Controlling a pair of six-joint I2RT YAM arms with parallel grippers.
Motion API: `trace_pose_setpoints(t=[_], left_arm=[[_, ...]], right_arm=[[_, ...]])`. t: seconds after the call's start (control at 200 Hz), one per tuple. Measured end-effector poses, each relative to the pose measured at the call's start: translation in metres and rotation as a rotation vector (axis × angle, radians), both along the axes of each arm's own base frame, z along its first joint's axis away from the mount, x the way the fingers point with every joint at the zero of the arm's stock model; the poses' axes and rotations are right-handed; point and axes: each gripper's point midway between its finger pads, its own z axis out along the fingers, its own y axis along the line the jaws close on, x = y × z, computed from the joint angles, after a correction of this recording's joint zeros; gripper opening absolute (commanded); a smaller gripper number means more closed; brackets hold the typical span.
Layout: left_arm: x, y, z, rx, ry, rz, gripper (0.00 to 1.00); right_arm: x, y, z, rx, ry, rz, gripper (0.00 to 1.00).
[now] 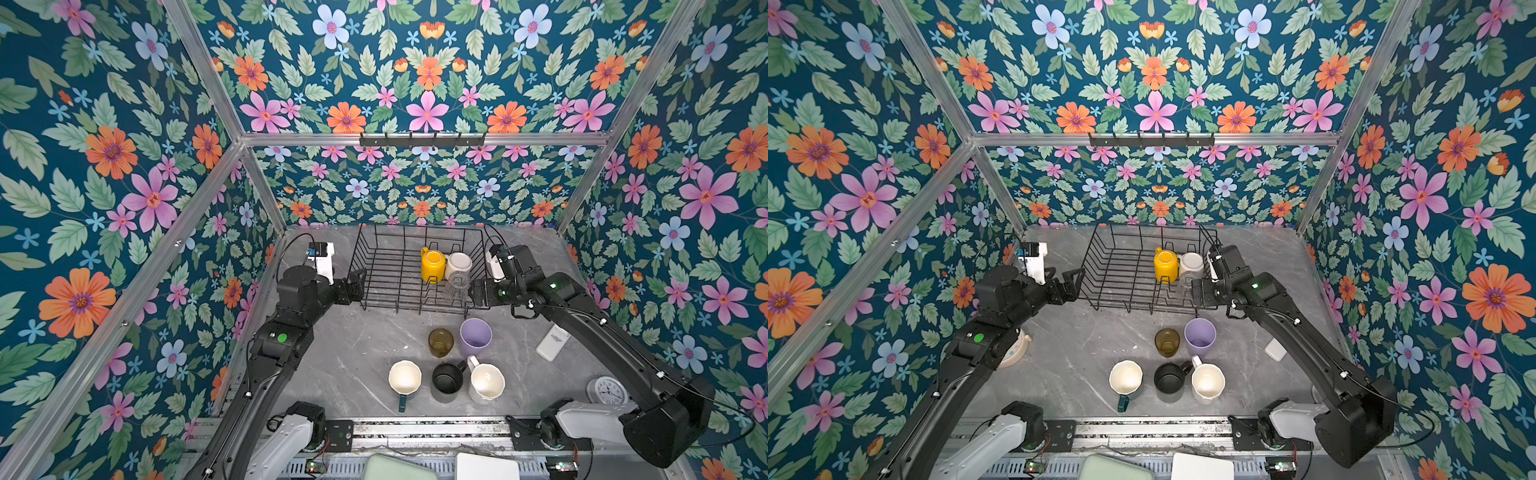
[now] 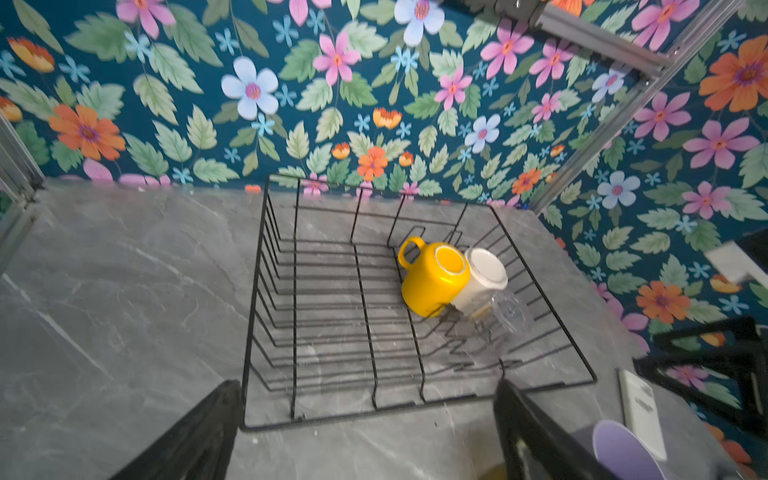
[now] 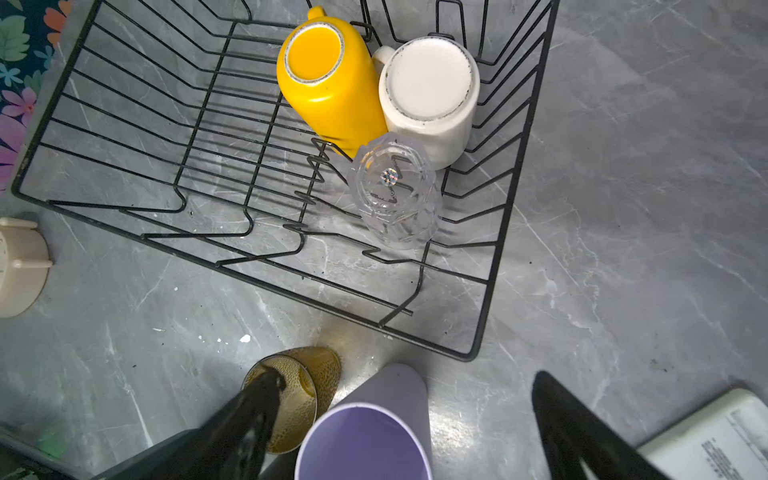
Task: Load the cups into the dish rack
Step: 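Reach the left gripper down to the dark green mug while the right arm draws back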
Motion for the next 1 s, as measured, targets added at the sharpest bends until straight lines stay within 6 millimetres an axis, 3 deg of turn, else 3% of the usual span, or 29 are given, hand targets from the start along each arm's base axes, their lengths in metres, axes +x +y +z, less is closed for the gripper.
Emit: trace_pose_setpoints(t=[0.24,0.385,0.705,1.0], left_arm=[[-0.043,-0.009,-0.031,-0.022,0.21,-0.1,0.91],[-0.058,-0.018,-0.044,-0.042,0.299,-0.155,0.88],[-0.095,-0.074,-0.078,0.063,0.433,-0.341,0.84],[-0.123,-0.074,-0.105,0.186,0.513,-0.354,0.79]], right_arm=[[0.003,0.001,0.004,0.02,-0.024,-0.011,0.95],[0.003,0.0,0.002,0.021,-0.025,-0.011,0.99],[0.0,0.003,0.0,0.039,-0.02,0.001,0.99],[0.001,0.004,-0.001,0.04,-0.021,0.002,0.99]])
